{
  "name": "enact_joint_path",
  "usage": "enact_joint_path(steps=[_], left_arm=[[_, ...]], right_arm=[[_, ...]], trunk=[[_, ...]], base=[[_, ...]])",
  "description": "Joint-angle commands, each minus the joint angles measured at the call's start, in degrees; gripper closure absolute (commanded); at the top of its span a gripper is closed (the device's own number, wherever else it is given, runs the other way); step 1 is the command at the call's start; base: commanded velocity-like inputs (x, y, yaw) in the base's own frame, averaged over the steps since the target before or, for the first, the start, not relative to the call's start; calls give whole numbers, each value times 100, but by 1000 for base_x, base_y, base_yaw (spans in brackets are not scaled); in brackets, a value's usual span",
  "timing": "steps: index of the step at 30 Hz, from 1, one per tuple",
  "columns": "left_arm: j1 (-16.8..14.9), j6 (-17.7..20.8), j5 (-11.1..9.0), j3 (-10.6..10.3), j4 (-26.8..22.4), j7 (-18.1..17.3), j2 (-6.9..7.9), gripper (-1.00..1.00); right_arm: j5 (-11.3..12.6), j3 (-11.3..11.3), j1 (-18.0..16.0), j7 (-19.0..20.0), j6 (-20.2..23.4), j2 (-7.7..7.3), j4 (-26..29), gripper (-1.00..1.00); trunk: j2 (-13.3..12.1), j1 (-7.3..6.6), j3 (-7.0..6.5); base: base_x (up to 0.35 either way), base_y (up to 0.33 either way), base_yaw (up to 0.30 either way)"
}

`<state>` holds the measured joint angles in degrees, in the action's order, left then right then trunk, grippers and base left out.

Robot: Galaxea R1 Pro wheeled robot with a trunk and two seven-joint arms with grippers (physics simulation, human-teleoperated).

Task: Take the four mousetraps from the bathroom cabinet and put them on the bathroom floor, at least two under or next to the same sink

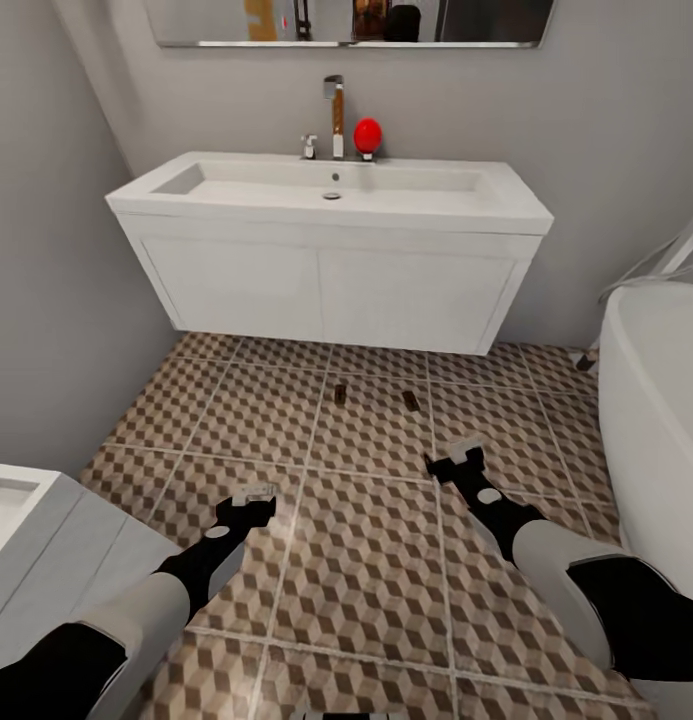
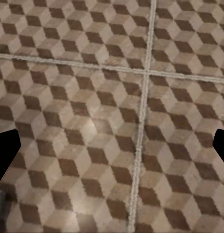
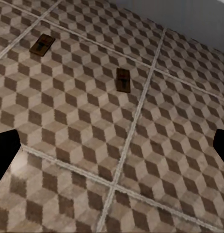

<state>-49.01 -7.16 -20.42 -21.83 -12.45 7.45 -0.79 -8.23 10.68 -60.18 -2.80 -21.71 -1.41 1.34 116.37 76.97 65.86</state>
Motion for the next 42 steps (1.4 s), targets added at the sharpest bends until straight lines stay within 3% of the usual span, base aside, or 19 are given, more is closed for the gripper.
enact_joint_path(steps=[1, 2, 7, 42], left_arm=[[-4, -22, -49, -49, 6, 29, 0, -100], [-3, -22, -49, -50, 6, 28, -2, -100], [-3, -22, -49, -50, 6, 28, -7, -100], [5, -22, -49, -50, 83, 28, -141, -100]], right_arm=[[5, 13, -2, -29, -11, -3, -4, -100], [165, 14, -2, -24, -10, -19, -8, -100], [237, 20, -2, -27, -9, -67, -11, -100], [251, 22, -2, -20, -9, -88, -20, -100]], trunk=[[-40, -23, -23], [-80, -45, -50], [-281, -155, -183], [-1685, -924, -1131]], base=[[0, 0, 129], [0, 0, 59], [0, 0, 22], [0, 0, 1]])
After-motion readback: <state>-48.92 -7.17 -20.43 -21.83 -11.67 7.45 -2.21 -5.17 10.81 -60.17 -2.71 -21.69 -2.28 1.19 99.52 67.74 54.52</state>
